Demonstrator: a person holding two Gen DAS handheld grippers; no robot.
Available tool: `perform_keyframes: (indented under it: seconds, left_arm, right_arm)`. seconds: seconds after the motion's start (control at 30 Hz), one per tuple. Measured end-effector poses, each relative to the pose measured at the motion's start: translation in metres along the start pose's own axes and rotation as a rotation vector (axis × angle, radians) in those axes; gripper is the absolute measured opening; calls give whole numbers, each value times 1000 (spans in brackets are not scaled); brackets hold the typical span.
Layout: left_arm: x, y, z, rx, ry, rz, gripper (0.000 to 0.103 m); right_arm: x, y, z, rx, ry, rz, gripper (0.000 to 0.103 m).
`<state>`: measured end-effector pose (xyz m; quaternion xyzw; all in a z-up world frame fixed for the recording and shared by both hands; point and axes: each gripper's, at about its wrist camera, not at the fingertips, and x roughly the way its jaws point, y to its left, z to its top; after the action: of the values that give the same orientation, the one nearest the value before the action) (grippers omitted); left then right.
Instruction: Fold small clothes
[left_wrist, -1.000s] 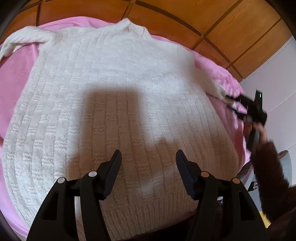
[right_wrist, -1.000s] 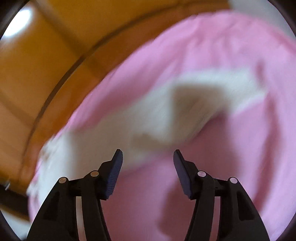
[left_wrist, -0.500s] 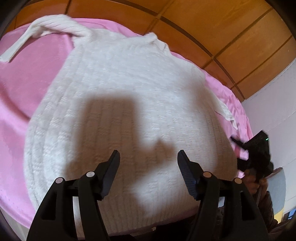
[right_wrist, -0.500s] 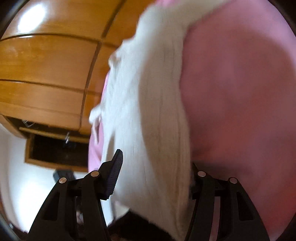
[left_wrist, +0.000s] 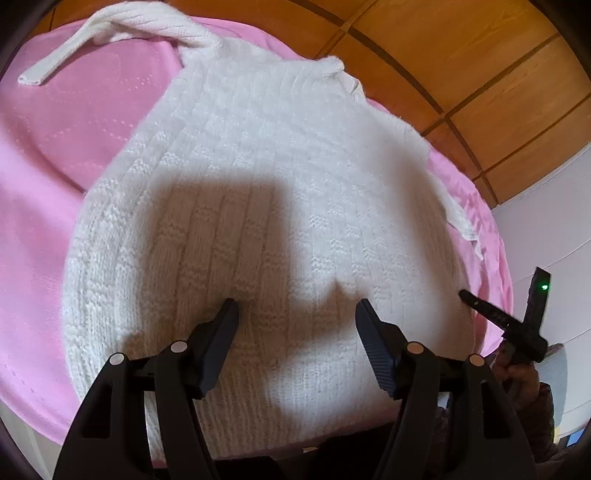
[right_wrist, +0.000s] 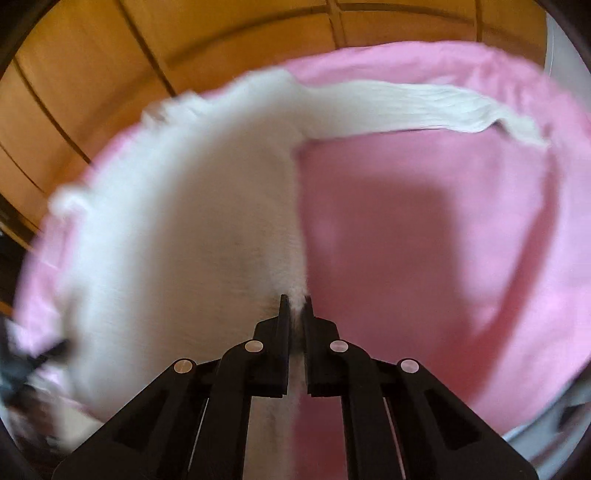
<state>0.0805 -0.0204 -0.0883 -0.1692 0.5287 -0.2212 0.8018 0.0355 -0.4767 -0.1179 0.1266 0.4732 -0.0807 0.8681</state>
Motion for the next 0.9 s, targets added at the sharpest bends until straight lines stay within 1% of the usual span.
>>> perform_keyframes:
  seconds: [0.03,0.1,0.13,0.17,0.2,0.23,0.27,0.3,0.33,0.4,0.43,0.47,0.5,0.53,0.57,0.6,0.63,0.67,0.73,0.77,0.8,0.9]
  left_arm:
    - [-2,-1,0,6,-4,-2,65]
    - [-10,2,2,9,-19,-18,65]
    - [-16,5,4,3,-40,-23,66]
    - [-28,13,8,-7,-74,-20,66]
    - [-39,22,12,-22,-109,-9,70]
    - [-51,33,17,-45,-148,11,74]
    - [-66,50,25,-84,-199,51,75]
    - [-76,64,32,-111,-229,86,75]
    - [-89,84,42,-152,-263,153,75]
    - [-105,114,57,-221,-313,228,74]
    - [-113,130,65,-270,-337,253,73]
    - [-121,151,76,-334,-359,266,73]
    - [-126,165,84,-371,-373,269,73]
    - [-130,179,92,-405,-386,284,73]
    - [-131,193,101,-453,-399,317,73]
    - [-131,204,108,-471,-401,324,73]
    - [-128,214,116,-484,-393,323,73]
    - [-123,227,124,-530,-377,322,71]
    - [-114,243,129,-593,-377,267,70]
    - [-108,252,134,-624,-376,236,70]
    - [-103,261,139,-667,-384,222,70]
    - [-88,276,149,-745,-414,167,70]
  right_arm:
    - [5,0,-1,2,12,-12,5]
    - [2,3,-2,-22,3,-45,5]
    - [-1,6,1,-20,-10,-32,7]
    - [-7,7,4,-13,-27,-24,23]
    - [-12,7,5,-14,-51,-33,34]
    - [-23,11,10,-15,-105,-47,63]
    - [-29,17,16,-15,-155,-44,71]
    - [-35,23,20,-27,-192,-27,71]
    - [-37,33,25,-52,-208,4,71]
    - [-28,55,35,-91,-204,54,72]
    - [-21,68,38,-108,-193,86,75]
    - [-13,81,39,-123,-178,110,75]
    - [-5,91,40,-139,-162,125,75]
    - [7,110,41,-159,-153,145,75]
    - [13,119,40,-168,-149,153,75]
    - [22,128,41,-178,-137,156,75]
    - [33,138,42,-181,-114,161,75]
    - [40,145,42,-178,-96,169,75]
    - [52,153,38,-190,-71,156,76]
    - [54,156,34,-202,-75,146,79]
    - [57,158,32,-214,-84,140,81]
    - [59,161,26,-249,-110,127,86]
